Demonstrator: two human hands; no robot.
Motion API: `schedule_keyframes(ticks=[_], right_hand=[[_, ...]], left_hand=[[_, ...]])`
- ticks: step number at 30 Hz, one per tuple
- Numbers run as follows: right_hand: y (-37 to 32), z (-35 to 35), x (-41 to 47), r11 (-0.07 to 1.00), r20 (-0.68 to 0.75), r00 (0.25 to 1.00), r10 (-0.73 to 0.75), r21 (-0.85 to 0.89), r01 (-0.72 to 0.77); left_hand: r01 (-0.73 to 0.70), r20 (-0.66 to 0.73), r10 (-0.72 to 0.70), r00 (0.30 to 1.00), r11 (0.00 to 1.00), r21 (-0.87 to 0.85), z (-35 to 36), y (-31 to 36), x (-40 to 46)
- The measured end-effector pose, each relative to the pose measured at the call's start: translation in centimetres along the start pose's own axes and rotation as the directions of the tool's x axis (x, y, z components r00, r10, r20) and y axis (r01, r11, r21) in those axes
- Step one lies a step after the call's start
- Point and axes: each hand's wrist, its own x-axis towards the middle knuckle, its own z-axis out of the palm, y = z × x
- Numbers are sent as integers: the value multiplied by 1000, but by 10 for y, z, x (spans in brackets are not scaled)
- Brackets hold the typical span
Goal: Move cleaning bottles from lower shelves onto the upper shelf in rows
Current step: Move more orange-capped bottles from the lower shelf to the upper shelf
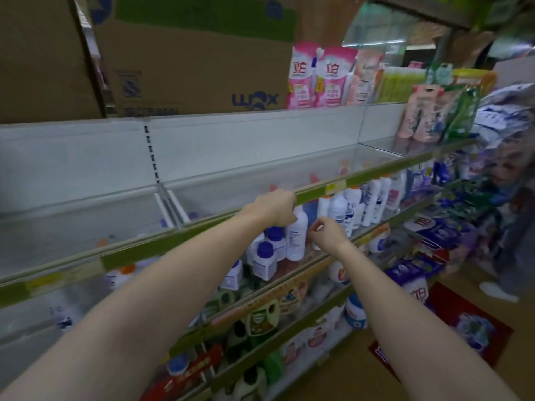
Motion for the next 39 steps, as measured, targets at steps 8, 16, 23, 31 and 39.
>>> schedule_keyframes(ticks=[8, 16, 23, 31, 39], right_hand=[[85, -37, 33, 998, 54, 998, 23, 55, -26], [137, -26, 59, 982, 68, 996, 52, 179, -63], [150, -21, 111, 983, 33, 995, 89, 160, -94], [182, -4, 176, 990, 75, 989, 125, 53, -129], [205, 7, 227, 997, 167, 983, 75, 21, -79]], left_hand=[[88, 123, -92, 988, 995, 36, 71, 50, 58], [181, 176, -166, 970, 981, -70, 134, 62, 94], [204, 226, -150, 963, 948, -242, 164, 47, 146], [294, 236, -219, 947, 888, -355, 209, 31, 208], [499, 327, -392, 860, 780, -377, 232, 37, 243]])
